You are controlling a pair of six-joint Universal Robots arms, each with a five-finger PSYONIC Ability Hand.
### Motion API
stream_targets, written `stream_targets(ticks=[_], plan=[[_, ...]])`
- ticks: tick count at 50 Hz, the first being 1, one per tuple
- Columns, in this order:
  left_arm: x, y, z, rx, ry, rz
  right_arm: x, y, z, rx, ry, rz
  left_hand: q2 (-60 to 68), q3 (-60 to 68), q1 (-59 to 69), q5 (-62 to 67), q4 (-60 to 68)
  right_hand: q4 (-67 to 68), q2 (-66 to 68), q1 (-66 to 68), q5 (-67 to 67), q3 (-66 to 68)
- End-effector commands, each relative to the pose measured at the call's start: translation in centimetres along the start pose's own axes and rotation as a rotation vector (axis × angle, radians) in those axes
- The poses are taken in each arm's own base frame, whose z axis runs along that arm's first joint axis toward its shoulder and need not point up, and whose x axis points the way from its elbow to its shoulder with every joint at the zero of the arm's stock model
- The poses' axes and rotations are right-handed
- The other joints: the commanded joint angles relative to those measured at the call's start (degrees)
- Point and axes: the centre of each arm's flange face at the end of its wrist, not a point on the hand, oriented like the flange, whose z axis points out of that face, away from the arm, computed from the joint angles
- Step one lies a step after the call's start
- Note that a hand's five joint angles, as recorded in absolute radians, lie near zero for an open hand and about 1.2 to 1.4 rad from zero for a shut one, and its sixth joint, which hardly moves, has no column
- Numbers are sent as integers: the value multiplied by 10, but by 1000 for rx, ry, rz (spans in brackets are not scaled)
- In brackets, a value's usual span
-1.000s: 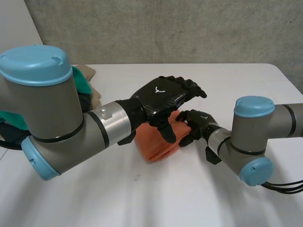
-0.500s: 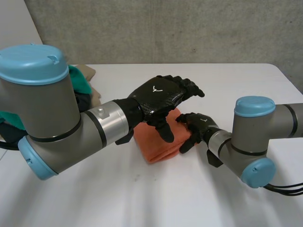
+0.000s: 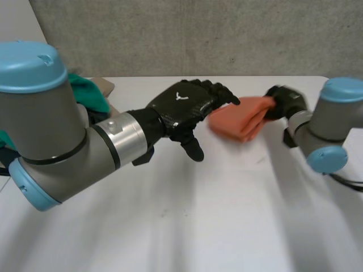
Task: Fold the laundry.
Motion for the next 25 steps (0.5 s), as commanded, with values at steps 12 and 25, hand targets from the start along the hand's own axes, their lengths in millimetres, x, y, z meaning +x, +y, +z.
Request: stream_targets(ticks=[12, 25], plan=[[-1, -4, -1, 9, -6, 3, 187, -22, 65, 228, 347, -15, 25, 21, 18, 31, 27, 114, 274, 334, 158, 166], [12, -6, 3, 16, 27, 6, 210, -24, 59, 165, 338, -42, 24, 19, 16, 29, 25, -418, -258, -199, -374, -366]])
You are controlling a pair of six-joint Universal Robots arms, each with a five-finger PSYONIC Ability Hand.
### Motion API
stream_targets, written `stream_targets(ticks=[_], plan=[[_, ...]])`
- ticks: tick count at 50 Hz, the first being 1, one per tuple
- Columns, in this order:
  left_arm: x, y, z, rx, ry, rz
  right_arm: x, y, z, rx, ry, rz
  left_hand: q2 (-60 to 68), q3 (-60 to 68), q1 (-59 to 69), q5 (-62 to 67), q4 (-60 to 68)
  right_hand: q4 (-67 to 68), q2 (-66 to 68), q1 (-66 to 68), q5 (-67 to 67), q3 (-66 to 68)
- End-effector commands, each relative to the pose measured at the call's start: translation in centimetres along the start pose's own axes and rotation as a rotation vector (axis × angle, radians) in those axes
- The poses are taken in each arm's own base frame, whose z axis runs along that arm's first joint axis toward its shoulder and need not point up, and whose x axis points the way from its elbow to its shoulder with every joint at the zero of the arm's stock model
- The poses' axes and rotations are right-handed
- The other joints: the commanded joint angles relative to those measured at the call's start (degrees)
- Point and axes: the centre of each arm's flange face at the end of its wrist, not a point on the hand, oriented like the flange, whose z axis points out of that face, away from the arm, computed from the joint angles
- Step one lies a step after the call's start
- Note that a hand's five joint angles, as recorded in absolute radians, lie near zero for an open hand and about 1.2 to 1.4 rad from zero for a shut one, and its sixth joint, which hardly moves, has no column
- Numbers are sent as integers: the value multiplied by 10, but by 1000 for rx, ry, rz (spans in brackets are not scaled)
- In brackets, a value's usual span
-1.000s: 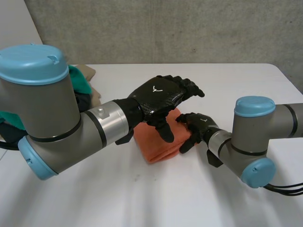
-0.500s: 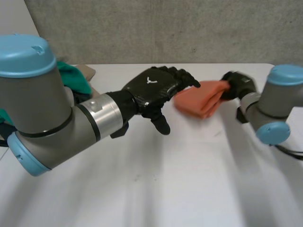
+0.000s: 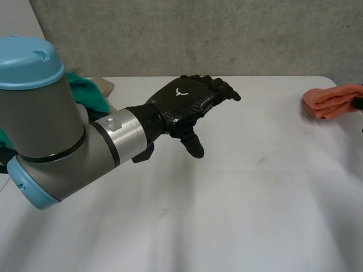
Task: Fold the laundry.
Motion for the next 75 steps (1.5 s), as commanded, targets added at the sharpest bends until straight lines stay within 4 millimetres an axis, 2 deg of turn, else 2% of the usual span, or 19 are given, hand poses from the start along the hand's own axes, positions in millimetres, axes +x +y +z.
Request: stream_targets(ticks=[1, 7, 15, 21, 24, 27, 31, 35, 41, 43, 48, 55, 59, 62, 66, 68, 70, 71, 75], plan=[[13, -4, 2, 11, 34, 6, 3, 4, -5, -64, 1, -30, 24, 19, 16, 29, 25, -586, -426, -366, -549, -545], [21, -7, 1, 18, 52, 12, 3, 2, -11, -105, 21, -152, 20, 16, 13, 26, 22, -586, -426, -366, -549, -545], [25, -7, 1, 18, 61, 10, 13, -62, -23, -24, 219, -376, 22, 17, 15, 28, 23, -586, -426, -366, -549, -545], [27, -13, -3, 31, 61, 16, -8, -122, -46, 139, 204, -506, 20, 16, 13, 26, 22, -586, -426, -366, -549, -545], [27, -19, -7, 44, 55, 23, -45, -134, -69, 212, 84, -556, 20, 16, 13, 26, 22, -586, -426, -366, -549, -545], [26, -25, -11, 57, 39, 31, -82, -132, -93, 248, -48, -587, 22, 17, 15, 28, 23, -586, -426, -366, -549, -545], [15, -38, -19, 83, -42, 49, -138, -118, -147, 247, -288, -621, 25, 21, 18, 31, 27, -586, -426, -366, -549, -545], [-29, -56, -35, 121, -260, 73, -182, -96, -224, 200, -605, -659, 29, 24, 21, 34, 30, -586, -426, -366, -549, -545], [-143, -65, -77, 167, -743, 129, -195, -82, -293, 159, -869, -710, 4, -1, -4, 9, 5, -586, -426, -366, -549, -545], [-173, -54, -88, 142, -826, 135, -192, -77, -310, 118, -900, -732, -3, -8, -11, 2, -2, -586, -426, -366, -549, -545], [-259, 21, -106, -97, -968, 208, -184, -65, -328, 35, -922, -766, -13, -18, -21, -8, -12, -586, -426, -366, -549, -545], [-317, 107, -90, -279, -934, 361, -175, -49, -339, -51, -932, -772, -12, -16, -19, -6, -10, -586, -426, -366, -549, -545], [-348, 126, -96, -236, -973, 392, -169, -40, -345, -93, -936, -767, 8, 4, 1, 14, 10, -586, -426, -366, -549, -545], [-358, 131, -99, -197, -981, 398, -165, -33, -353, -127, -946, -761, 122, 118, 115, 128, 124, -586, -426, -366, -549, -545], [-357, 131, -93, -139, -965, 364, -162, -26, -358, -155, -951, -756, 655, 650, 647, 661, 656, -586, -426, -366, -549, -545], [-349, 124, -88, -110, -959, 343, -160, -24, -359, -164, -948, -755, 656, 651, 648, 662, 657, -586, -426, -366, -549, -545], [-338, 105, -82, -68, -947, 339, -156, -24, -355, -171, -931, -754, 656, 651, 648, 662, 657, -586, -426, -366, -549, -545], [-325, 77, -79, -10, -938, 342, -154, -24, -353, -171, -922, -754, 656, 651, 648, 662, 657, -586, -426, -366, -549, -545], [-288, 18, -75, 138, -893, 354, -152, -27, -346, -168, -899, -753, 656, 651, 648, 662, 657, -586, -426, -366, -549, -545]])
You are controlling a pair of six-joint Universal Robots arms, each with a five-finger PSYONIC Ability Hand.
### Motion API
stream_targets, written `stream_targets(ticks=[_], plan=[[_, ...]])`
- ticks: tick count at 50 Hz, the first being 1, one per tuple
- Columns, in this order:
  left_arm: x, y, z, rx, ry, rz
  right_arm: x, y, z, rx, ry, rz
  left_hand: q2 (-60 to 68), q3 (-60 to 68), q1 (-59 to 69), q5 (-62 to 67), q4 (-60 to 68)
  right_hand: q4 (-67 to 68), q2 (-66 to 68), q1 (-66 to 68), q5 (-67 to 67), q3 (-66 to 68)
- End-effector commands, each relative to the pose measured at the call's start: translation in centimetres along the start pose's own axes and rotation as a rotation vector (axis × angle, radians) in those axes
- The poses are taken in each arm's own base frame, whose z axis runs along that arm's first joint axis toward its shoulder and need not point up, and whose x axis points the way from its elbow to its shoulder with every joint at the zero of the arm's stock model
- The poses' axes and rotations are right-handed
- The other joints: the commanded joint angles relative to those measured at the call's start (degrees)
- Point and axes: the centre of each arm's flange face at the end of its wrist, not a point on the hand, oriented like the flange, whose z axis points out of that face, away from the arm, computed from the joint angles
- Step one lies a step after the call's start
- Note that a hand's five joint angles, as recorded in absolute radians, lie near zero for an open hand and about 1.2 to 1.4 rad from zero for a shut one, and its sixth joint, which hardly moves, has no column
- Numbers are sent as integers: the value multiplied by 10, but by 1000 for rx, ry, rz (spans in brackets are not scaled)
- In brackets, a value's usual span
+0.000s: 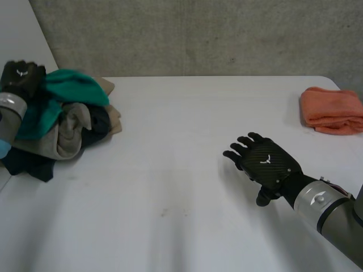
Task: Fold the laundry.
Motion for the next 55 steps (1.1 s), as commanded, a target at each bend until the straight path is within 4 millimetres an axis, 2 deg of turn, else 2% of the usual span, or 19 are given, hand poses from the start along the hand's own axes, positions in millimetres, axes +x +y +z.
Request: stream_targets(ticks=[1, 3, 6, 8, 12, 15, 16, 19, 22, 25, 27, 29, 30, 33, 34, 40, 45, 49, 55], plan=[[11, -113, -36, 217, 32, -106, 12, 3, 1, -9, 38, 7, 132, 129, 175, 173, 125, -21, -19, -31, -26, -20], [25, -156, -56, 300, 81, -159, 15, 1, 1, -2, 48, 5, 132, 129, 175, 173, 125, -21, -19, -31, -26, -20], [44, -204, -89, 393, 163, -256, 23, -4, 0, 5, 86, 4, 132, 129, 175, 173, 125, -21, -19, -31, -26, -20], [55, -220, -105, 420, 223, -308, 30, -4, -1, -2, 118, 14, 132, 129, 175, 173, 125, -21, -19, -31, -26, -20], [112, -229, -144, 393, 467, -460, 49, -5, -3, -21, 220, 79, 132, 129, 175, 173, 125, -21, -19, -31, -26, -20], [153, -217, -160, 330, 582, -499, 62, -4, -5, -23, 272, 139, 132, 129, 175, 173, 125, -21, -19, -31, -26, -20], [181, -200, -163, 271, 637, -499, 71, -3, -6, -22, 298, 168, 132, 129, 175, 173, 125, -21, -19, -31, -26, -20], [225, -164, -169, 163, 708, -465, 83, 2, -7, -27, 334, 210, 132, 129, 175, 173, 125, -21, -19, -31, -26, -20], [256, -132, -175, 77, 732, -396, 91, 4, -8, -29, 359, 234, 132, 129, 175, 173, 125, -21, -19, -31, -26, -20], [274, -117, -184, 34, 740, -340, 95, 7, -9, -33, 373, 249, 132, 129, 175, 173, 125, -21, -19, -31, -26, -20], [288, -112, -197, 7, 760, -301, 98, 9, -10, -36, 383, 262, -6, -10, 37, 34, -13, -21, -19, -31, -26, -20], [292, -112, -204, -2, 769, -286, 99, 9, -10, -34, 386, 273, -159, -162, -116, -119, -166, -21, -19, -31, -26, -20], [294, -113, -209, -6, 771, -280, 100, 9, -10, -32, 389, 287, -318, -321, -275, -278, -325, -21, -19, -31, -26, -20], [287, -124, -212, 5, 761, -282, 101, 7, -11, -23, 392, 322, -422, -425, -379, -382, -429, -21, -19, -31, -26, -20], [277, -139, -213, 25, 742, -284, 101, 7, -11, -24, 390, 332, -446, -449, -403, -406, -453, -21, -19, -31, -26, -20], [240, -165, -224, 4, 682, -286, 100, 1, -18, -65, 381, 446, -497, -500, -453, -456, -503, -21, -19, -31, -26, -20], [210, -180, -238, -17, 628, -298, 87, -2, -26, -140, 320, 656, -523, -527, -480, -483, -530, -21, -19, -31, -26, -20], [189, -176, -243, -41, 577, -316, 68, -3, -28, -193, 261, 832, -527, -530, -484, -487, -534, -21, -19, -31, -26, -20], [167, -156, -214, -87, 476, -333, 28, 3, -12, -262, 135, 1063, -520, -523, -477, -480, -527, -21, -19, -31, -26, -20]])
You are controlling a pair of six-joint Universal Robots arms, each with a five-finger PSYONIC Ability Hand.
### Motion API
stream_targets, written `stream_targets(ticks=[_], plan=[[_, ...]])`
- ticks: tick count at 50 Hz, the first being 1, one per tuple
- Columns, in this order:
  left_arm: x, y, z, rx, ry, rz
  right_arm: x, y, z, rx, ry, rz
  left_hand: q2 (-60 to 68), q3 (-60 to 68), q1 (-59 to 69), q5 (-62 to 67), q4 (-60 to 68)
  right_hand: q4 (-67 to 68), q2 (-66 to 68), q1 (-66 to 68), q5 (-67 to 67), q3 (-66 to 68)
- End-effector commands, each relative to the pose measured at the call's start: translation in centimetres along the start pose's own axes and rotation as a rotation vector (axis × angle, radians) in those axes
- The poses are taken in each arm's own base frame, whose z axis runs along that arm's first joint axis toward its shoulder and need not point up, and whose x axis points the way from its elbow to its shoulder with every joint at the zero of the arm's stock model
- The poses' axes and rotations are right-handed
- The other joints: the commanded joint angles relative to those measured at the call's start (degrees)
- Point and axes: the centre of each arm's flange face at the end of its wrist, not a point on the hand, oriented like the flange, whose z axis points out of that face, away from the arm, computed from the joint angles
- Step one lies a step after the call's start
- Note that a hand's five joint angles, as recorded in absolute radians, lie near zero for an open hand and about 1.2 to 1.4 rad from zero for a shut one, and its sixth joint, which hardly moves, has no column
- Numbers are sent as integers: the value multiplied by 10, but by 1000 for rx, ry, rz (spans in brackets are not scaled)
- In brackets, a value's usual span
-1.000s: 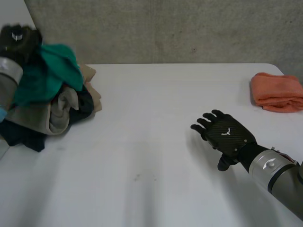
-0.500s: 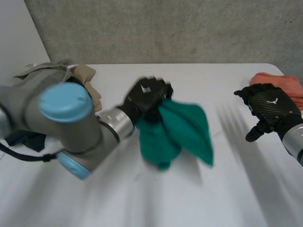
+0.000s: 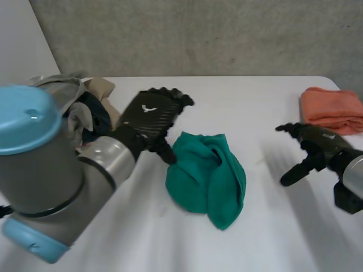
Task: Fold the laundry.
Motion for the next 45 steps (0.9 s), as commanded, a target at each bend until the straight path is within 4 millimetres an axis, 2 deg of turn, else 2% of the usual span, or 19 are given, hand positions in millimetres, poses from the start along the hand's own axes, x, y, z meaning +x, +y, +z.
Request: stream_targets(ticks=[1, 6, 12, 16, 17, 21, 22, 23, 24, 28, 29, 31, 32, 35, 36, 37, 41, 43, 45], plan=[[-37, 14, 11, -36, -98, -35, -29, 37, 10, -166, -97, 236, -3, -8, -14, 2, -2, -21, -19, -31, -26, -21], [-37, 58, 40, -147, -76, -62, -48, 61, 28, -223, -147, 308, 2, -3, -8, 7, 3, -21, -19, -31, -26, -21], [-20, 82, 60, -174, 49, -76, -58, 72, 40, -223, -142, 318, 2, -3, -8, 7, 3, 56, 58, 45, 50, 56], [-4, 97, 71, -187, 144, -91, -52, 64, 48, -134, -64, 285, 35, 31, 25, 40, 36, 324, 326, 314, 319, 324], [-1, 99, 73, -186, 159, -92, -50, 57, 51, -87, -33, 271, 50, 46, 40, 55, 51, 451, 454, 441, 446, 452], [13, 101, 83, -169, 201, -82, -51, 35, 58, 21, -1, 225, 287, 282, 277, 292, 288, 678, 681, 668, 673, 679], [13, 99, 89, -149, 198, -74, -52, 30, 60, 38, -1, 207, 503, 498, 492, 508, 504, 679, 681, 669, 674, 679], [10, 97, 93, -134, 188, -71, -54, 24, 61, 59, -4, 181, 626, 622, 616, 631, 627, 679, 681, 669, 674, 679], [7, 95, 98, -116, 175, -67, -55, 20, 62, 72, -9, 159, 649, 644, 639, 654, 650, 679, 681, 669, 674, 679], [-13, 64, 123, 49, 42, -18, -61, -13, 70, 184, -14, -50, 649, 645, 639, 654, 650, 679, 681, 669, 674, 679], [-23, 44, 129, 128, -25, 6, -63, -29, 72, 237, -4, -140, 649, 645, 639, 654, 650, 679, 681, 669, 674, 679], [-32, 27, 133, 201, -80, 29, -68, -51, 74, 317, 2, -241, 649, 645, 639, 654, 650, 679, 681, 669, 674, 679], [-38, 13, 135, 254, -110, 49, -73, -76, 75, 414, 26, -329, 649, 645, 639, 654, 650, 679, 681, 669, 674, 679], [-52, -41, 130, 464, -175, 121, -80, -116, 70, 580, 88, -410, 649, 645, 639, 654, 650, 679, 681, 669, 674, 679], [-54, -57, 127, 524, -188, 137, -86, -139, 64, 693, 128, -440, 649, 645, 639, 654, 650, 679, 681, 669, 674, 679], [-57, -85, 117, 630, -213, 163, -90, -150, 61, 748, 142, -452, 649, 645, 639, 654, 650, 679, 681, 669, 674, 679], [-59, -114, 99, 756, -237, 187, -101, -188, 45, 981, 212, -491, 649, 645, 639, 654, 650, 679, 681, 669, 674, 679], [-58, -113, 94, 762, -238, 189, -104, -194, 39, 1025, 233, -521, 649, 645, 639, 654, 650, 679, 681, 669, 674, 679], [-53, -97, 90, 721, -229, 186, -104, -191, 39, 1014, 257, -561, 649, 645, 639, 654, 650, 679, 681, 669, 674, 679]])
